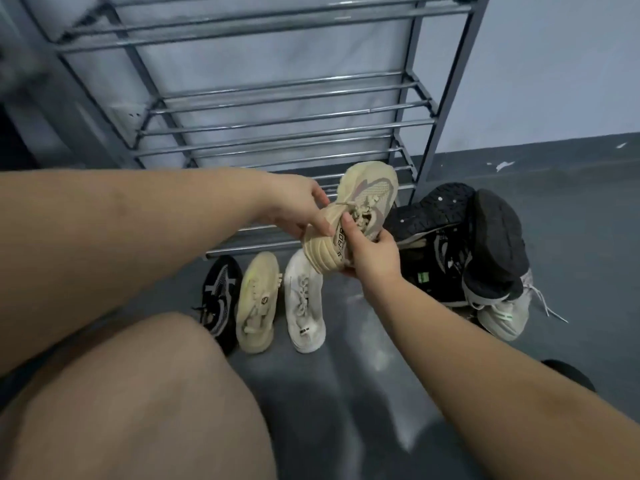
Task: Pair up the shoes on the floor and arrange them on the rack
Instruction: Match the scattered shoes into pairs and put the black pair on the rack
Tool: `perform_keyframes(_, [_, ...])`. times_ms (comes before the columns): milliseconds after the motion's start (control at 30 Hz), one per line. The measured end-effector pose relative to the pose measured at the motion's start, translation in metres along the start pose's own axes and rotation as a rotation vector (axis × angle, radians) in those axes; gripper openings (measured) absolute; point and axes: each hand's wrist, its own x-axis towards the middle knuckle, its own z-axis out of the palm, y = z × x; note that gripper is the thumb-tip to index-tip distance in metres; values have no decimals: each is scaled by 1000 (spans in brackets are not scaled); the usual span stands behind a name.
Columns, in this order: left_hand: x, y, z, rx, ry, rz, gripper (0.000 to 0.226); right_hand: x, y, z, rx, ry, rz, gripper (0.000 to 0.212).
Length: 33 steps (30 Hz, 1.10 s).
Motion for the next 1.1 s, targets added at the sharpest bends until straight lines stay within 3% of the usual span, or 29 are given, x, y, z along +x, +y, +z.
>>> perform_keyframes(167, [-43, 0, 16, -196, 38, 14, 56, -27, -24, -17, -99, -15, -45, 61])
perform_keyframes(300, [-60, -24, 55, -334, 122, -17, 60, -46, -29, -40, -136, -239, 198, 43])
perform_keyframes(400, [-69, -45, 91, -396, 134, -71, 58, -56, -14, -58, -315, -324, 343, 24])
perform_keyframes(567, [-68, -78, 123, -490, 136, -145, 58, -59, 17, -69, -402, -336, 333, 27])
perform_keyframes(733, [-42, -112, 131, -589, 102, -195, 58, -47, 47, -63, -407, -291, 353, 50])
perform_keyframes(1100, [38, -175, 150, -876, -82, -323, 51, 15, 113, -57, -450, -203, 403, 44])
